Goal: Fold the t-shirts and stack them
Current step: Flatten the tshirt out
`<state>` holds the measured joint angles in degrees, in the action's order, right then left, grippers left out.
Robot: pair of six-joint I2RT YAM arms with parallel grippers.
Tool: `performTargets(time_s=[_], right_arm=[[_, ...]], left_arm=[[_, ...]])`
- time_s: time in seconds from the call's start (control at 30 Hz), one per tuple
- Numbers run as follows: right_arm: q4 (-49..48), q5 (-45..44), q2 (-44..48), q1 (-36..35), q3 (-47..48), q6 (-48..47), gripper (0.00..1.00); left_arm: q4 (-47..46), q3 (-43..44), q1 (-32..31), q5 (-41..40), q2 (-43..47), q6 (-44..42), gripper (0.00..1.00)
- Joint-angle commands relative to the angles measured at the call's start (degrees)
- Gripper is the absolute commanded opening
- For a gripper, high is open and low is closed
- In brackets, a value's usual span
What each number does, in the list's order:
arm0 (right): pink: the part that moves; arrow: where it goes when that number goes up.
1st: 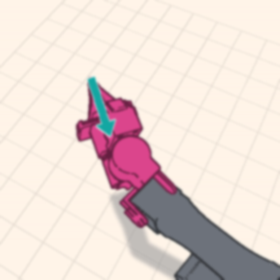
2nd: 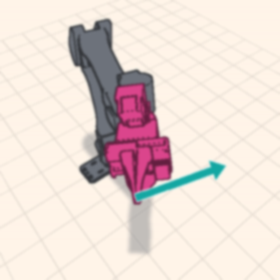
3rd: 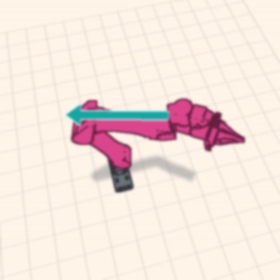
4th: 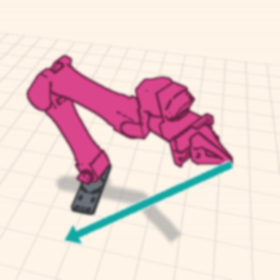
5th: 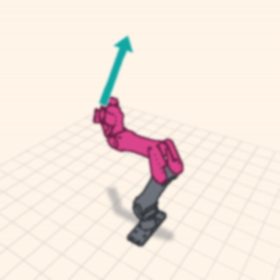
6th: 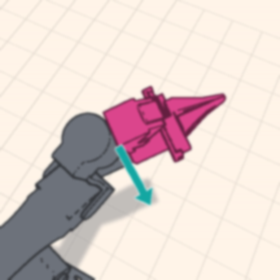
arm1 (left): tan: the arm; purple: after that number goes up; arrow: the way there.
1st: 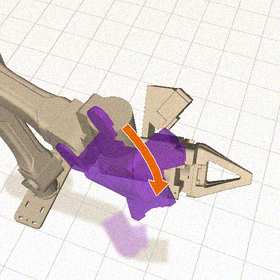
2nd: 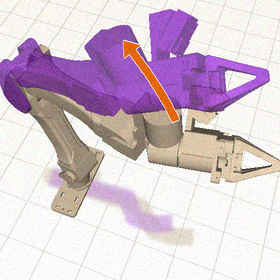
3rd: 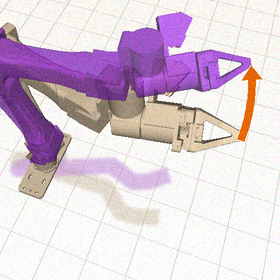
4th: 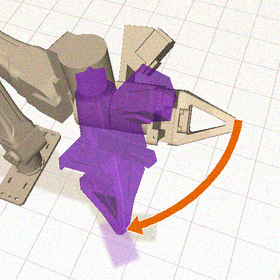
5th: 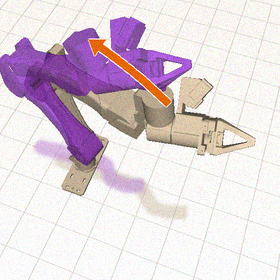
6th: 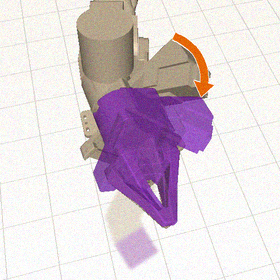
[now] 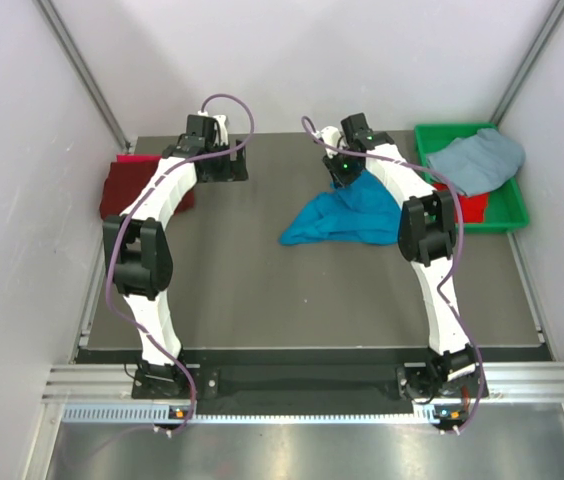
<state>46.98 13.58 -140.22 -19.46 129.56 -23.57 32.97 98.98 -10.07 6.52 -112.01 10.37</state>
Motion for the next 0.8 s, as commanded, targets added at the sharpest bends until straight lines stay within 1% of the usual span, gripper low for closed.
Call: performTargets(time_s=[0.0,0.03,0.13,0.2,0.3,0.37,0.4,0.57,0.63,0.77], right_arm=[[0.0,-0.9,0.2,-0.8,1.8,-0.3,0.17],[-0.1,-1.4,0.3,-0.8,1.8,-0.2,0.09],[-1.1,-2.4,1.2,-0.8,2.0,0.3,0.00],[-1.5,-2.9,2.2,-0.6,2.6,1.1,0.00],[-2.9,-3.9,6.4,0.0,4.3,2.9,0.00],[-5.0,-4.4,11.4,0.5,4.9,3.4,0.00],[-6.4,-5.0,14.7,0.5,5.0,3.5,0.00],[-9.6,-5.5,23.3,0.5,5.2,3.5,0.00],[-10.2,-5.8,26.4,0.4,5.9,4.3,0.00],[-10.5,-5.4,31.0,0.5,5.7,6.3,0.00]], left_arm=[[-2.5,1.3,0.3,0.8,2.1,0.3,0.96],[-2.5,1.3,0.3,0.9,2.1,0.3,0.96],[-2.6,1.2,0.3,1.2,2.1,0.4,0.96],[-2.6,1.3,0.3,1.3,1.8,0.4,0.96],[-2.6,1.8,0.3,2.3,1.1,0.9,0.96],[-2.7,2.6,0.3,4.1,0.2,1.0,0.96],[-2.6,3.5,0.3,5.8,-0.8,1.4,0.98],[-1.4,7.5,0.3,10.3,-5.2,2.0,0.99],[-2.5,8.7,0.3,13.4,-6.5,2.3,0.97],[-4.8,10.5,0.3,16.6,-10.2,5.4,0.93]])
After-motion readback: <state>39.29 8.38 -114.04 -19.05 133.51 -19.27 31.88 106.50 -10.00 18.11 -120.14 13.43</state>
